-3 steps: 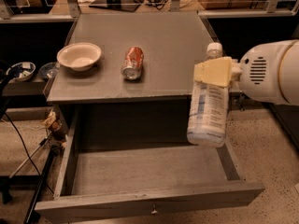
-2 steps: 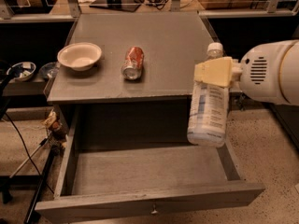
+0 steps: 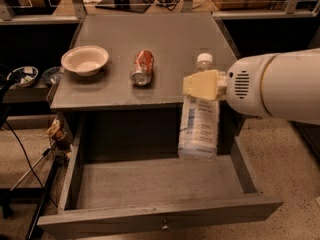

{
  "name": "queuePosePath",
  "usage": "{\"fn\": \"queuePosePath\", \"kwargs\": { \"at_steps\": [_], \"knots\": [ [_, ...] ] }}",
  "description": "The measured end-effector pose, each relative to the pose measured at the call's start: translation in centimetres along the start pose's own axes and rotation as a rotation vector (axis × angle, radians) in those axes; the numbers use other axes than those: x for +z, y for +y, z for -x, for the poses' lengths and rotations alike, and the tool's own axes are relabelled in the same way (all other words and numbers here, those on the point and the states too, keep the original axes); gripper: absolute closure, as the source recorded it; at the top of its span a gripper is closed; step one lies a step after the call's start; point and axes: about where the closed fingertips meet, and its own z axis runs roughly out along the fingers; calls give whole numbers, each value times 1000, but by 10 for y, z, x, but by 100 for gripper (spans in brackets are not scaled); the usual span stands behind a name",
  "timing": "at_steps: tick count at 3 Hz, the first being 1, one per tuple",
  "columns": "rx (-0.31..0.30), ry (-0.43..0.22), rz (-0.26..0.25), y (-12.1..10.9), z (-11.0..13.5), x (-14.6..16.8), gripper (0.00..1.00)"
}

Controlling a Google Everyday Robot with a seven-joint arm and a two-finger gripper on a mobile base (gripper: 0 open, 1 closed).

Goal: Place blue plastic bottle into top drawer

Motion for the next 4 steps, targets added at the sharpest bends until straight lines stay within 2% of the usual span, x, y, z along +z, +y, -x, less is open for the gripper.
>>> {"fn": "queuePosePath", "kwargs": {
  "at_steps": [1,2,4],
  "knots": [
    [21,27,55,24,-11,19,100],
    [37,34,65,25,-20,27,100],
    [59,110,100,42,-62,61,100]
  ]
}}
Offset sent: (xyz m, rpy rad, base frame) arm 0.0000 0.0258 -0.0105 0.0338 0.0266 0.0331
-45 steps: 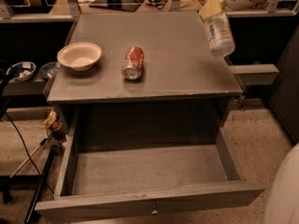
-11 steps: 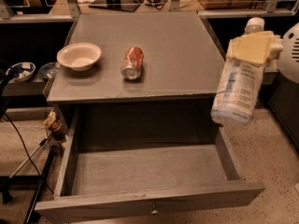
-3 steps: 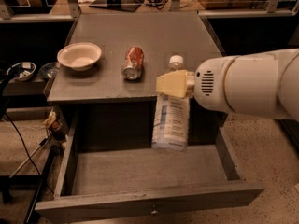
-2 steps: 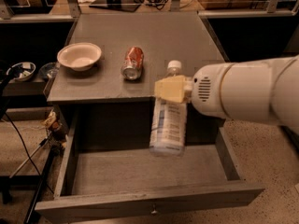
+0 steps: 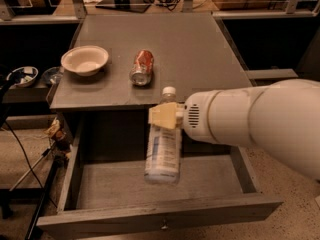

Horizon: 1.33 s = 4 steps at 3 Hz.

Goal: Place blue plastic bottle into top drawer

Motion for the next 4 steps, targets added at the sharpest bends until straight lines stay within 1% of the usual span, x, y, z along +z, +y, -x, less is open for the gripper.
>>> {"fn": "queuePosePath", "kwargs": {
  "at_steps": [1,2,3,4],
  "knots": [
    [1,5,1,0,-2,2,100],
    [28,35,0,-7,-11,15,100],
    [32,75,-8,-27,-23,54,100],
    [38,91,-6,-27,-29,59,100]
  ]
}}
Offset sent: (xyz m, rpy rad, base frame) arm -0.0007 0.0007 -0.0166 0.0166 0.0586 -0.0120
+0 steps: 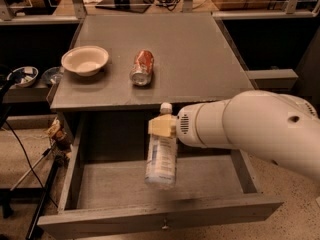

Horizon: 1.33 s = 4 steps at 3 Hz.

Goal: Place blue plastic bottle into top drawer

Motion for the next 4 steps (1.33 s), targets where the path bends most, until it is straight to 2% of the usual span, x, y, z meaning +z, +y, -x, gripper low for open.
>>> {"fn": "queuePosePath", "kwargs": {
  "at_steps": [2,3,4],
  "knots": [
    [31,82,4,-5,-29,29,100],
    [34,90,-9,-10,-30,33,100],
    [51,112,-44,-29,-36,45,100]
  ]
}}
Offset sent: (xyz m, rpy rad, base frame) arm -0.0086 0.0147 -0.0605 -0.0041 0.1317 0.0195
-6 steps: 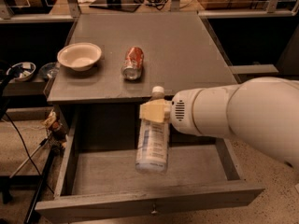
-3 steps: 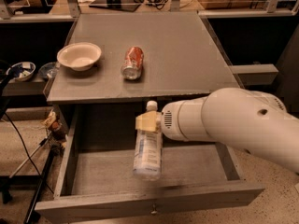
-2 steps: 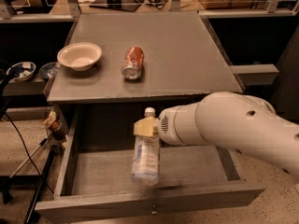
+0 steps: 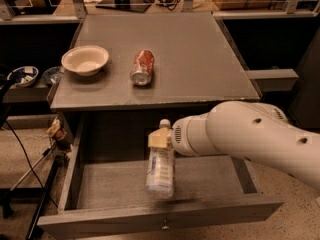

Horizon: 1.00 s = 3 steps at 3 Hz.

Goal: Place blue plastic bottle into top drawer

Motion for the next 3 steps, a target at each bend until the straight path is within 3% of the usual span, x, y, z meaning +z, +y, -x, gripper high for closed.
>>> {"fn": "queuePosePath", "kwargs": {
  "at_steps": [1,3],
  "knots": [
    [10,38,-58,-24,1,26,100],
    [27,34,-96,-26,-5,42,100]
  ]
}}
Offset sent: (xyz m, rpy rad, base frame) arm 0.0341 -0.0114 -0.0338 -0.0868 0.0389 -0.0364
